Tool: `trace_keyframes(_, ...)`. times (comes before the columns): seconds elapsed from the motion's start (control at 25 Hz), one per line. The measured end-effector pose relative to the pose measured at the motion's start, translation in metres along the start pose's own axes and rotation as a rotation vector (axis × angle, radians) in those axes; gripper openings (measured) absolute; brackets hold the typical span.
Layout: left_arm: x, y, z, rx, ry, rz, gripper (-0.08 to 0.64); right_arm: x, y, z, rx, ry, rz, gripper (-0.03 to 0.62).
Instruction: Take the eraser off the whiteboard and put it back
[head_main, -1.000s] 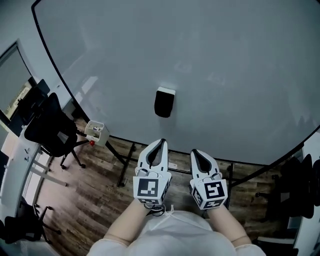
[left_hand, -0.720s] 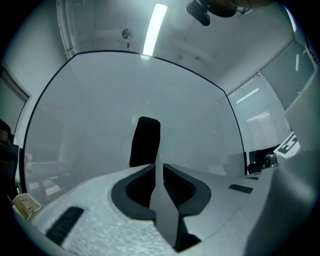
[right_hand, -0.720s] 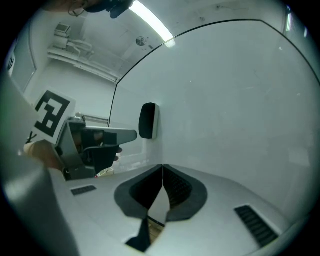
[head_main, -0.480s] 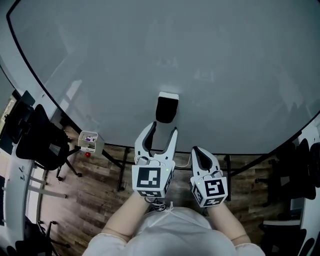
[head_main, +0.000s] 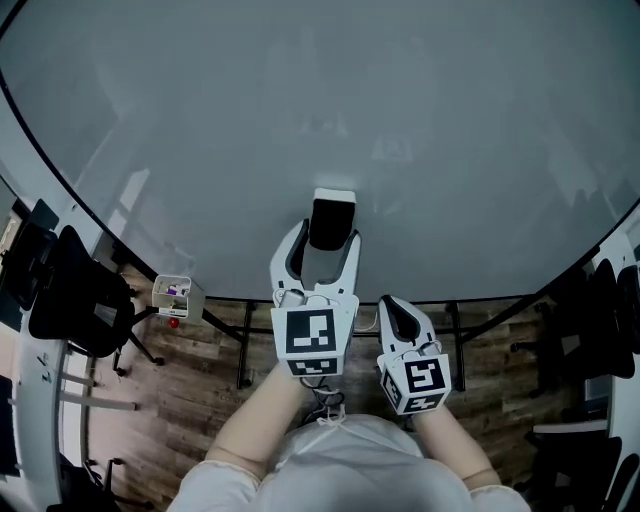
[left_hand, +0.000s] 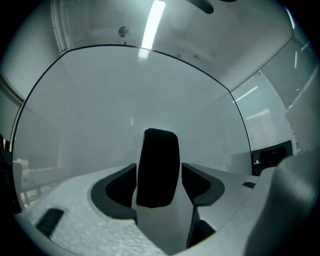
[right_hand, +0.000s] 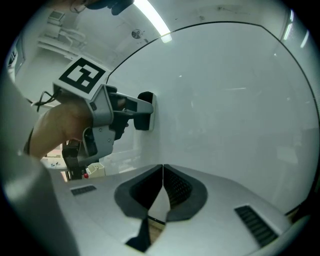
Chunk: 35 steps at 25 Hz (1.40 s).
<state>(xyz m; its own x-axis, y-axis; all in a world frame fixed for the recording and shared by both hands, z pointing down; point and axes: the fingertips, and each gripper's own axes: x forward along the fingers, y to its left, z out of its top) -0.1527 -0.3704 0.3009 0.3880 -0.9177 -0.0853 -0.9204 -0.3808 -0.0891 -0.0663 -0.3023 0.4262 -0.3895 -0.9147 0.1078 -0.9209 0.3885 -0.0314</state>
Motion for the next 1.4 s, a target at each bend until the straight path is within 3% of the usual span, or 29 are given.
trace_keyframes(0.56, 0.016, 0.008, -0.003, 0.072, -0.026, 0.131, 0.268, -0.002, -0.001, -0.003, -0.01, 0.014, 0.007, 0.028)
trace_keyframes(1.4, -0.018, 0.006, 0.003, 0.051, -0.054, 0.033, 0.259, -0.021, -0.02, -0.002, -0.002, 0.012, -0.009, 0.028)
